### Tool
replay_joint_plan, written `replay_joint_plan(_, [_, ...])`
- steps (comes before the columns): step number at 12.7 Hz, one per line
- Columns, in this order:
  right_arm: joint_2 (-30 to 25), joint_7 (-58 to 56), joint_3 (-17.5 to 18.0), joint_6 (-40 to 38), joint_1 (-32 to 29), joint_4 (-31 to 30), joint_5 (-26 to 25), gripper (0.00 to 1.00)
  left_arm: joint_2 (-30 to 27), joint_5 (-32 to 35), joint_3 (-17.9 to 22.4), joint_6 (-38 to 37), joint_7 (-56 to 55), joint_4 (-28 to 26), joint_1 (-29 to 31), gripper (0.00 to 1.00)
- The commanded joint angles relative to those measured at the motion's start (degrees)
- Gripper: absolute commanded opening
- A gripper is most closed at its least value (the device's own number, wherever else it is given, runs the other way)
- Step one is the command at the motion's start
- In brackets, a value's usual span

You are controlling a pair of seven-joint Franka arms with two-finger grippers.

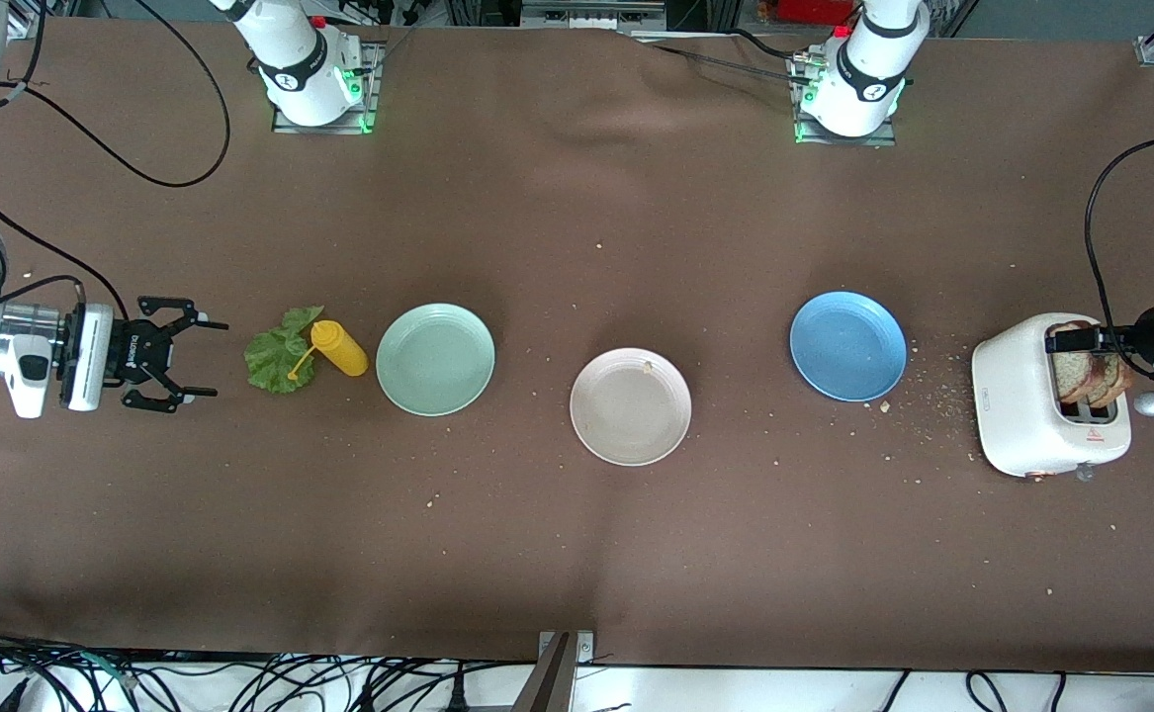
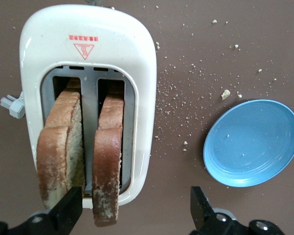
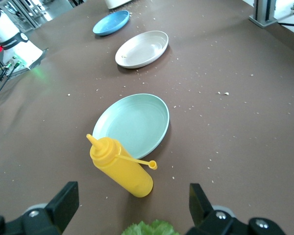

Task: Make sandwich in beige plate with both arms
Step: 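Grasp the mustard with the right gripper while the left gripper grasps bread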

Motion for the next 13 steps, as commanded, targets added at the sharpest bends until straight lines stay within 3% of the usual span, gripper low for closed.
replay_joint_plan(1, [2.9, -10.8, 0.3, -1.3, -2.2, -3.4, 5.4, 1.0, 1.5, 0.7, -0.2, -0.1, 1.6, 1.7, 0.3, 0.96])
replay_joint_plan(2, [4.4, -15.3, 0.3, -2.6, -2.6, -4.6, 7.1, 1.0, 1.7, 0.7, -0.2, -0.1, 1.6, 1.7, 0.3, 0.95])
replay_joint_plan(4, [8.0, -22.2, 0.4, -3.4, -3.3, -5.3, 10.8, 1.0, 1.8, 0.8, -0.2, -0.1, 1.6, 1.7, 0.3, 0.76])
replay_joint_plan(6, [10.3, -26.5, 0.4, -3.4, -3.3, -7.6, 15.9, 1.0, 2.6, 0.4, -0.2, -0.2, 1.6, 1.7, 0.5, 0.67])
replay_joint_plan(7, [10.6, -28.4, 0.4, -3.4, -3.3, -9.1, 17.7, 1.0, 2.6, 0.8, -0.2, -0.4, 1.7, 1.6, 0.5, 0.52])
replay_joint_plan(9, [11.3, -31.1, 0.9, -3.4, -3.2, -10.4, 19.6, 1.0, 2.6, 0.9, -0.2, -1.0, 1.8, 1.6, 0.5, 0.08])
replay_joint_plan(10, [11.9, -32.4, 1.7, -3.5, -3.1, -10.4, 20.7, 1.0, 2.6, 1.6, -0.1, -1.5, 2.1, 1.6, 0.5, 0.0])
replay_joint_plan(13, [13.2, -33.2, 3.8, -3.4, -2.8, -10.9, 23.7, 1.0, 2.2, 10.3, -0.9, -2.5, 3.9, 1.9, -0.9, 0.0])
